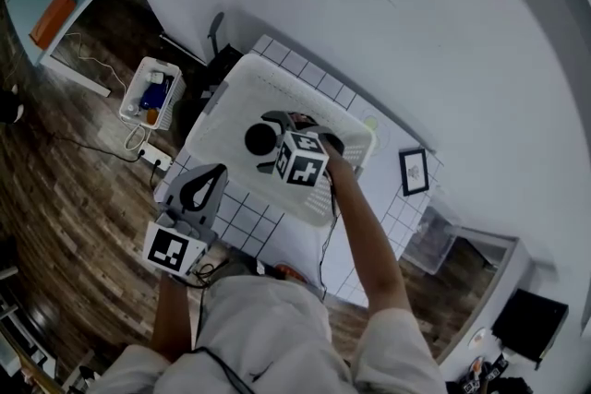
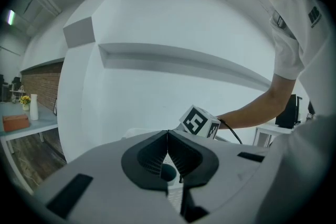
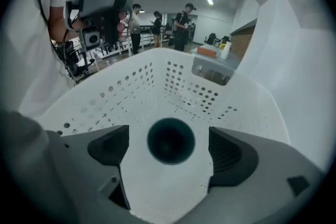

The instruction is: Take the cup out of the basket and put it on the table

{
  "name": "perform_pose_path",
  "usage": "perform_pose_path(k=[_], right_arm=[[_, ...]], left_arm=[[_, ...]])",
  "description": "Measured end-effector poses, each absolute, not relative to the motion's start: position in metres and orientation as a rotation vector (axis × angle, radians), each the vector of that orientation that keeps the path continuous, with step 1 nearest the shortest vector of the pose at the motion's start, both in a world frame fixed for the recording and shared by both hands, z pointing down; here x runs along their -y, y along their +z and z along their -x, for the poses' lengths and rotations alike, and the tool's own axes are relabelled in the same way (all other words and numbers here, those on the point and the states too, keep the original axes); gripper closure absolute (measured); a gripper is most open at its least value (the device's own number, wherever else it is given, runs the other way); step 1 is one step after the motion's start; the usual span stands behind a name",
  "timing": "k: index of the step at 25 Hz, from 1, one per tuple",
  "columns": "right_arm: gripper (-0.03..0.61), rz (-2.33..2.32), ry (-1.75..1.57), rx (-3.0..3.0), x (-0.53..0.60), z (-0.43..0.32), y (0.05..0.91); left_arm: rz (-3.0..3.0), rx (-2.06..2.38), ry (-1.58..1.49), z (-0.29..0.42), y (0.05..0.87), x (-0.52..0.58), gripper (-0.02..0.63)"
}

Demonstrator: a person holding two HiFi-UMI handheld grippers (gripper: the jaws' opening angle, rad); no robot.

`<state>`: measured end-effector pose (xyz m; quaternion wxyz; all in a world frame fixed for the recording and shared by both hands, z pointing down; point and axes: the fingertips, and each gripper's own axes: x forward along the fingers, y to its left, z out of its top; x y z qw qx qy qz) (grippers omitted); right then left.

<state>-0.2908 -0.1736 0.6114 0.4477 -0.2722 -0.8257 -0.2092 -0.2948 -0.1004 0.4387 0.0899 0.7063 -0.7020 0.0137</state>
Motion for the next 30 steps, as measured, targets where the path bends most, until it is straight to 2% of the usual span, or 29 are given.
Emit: perform_pose_path(k=[10,13,15,30], right_arm=[[0.12,0.735,-0.476,1.903,0.176,0.299,0.658],[0.126,0.732,-0.479,1.896,0.177,0.298,0.661],[0.167,0.74,-0.489,1.887,0.177,0.297,0.661],[0.183,0.725,-0.482,1.945,0.175,0.293,0.643]], left_arm=[[-2.089,2.071,0.055,0.296,0.446,0.103,0.604],[-2.091,2.064,0.063,0.295,0.447,0.104,0.604],[-2.09,2.063,0.063,0.294,0.448,0.105,0.604],[-2.102,2.056,0.076,0.291,0.446,0.111,0.604]])
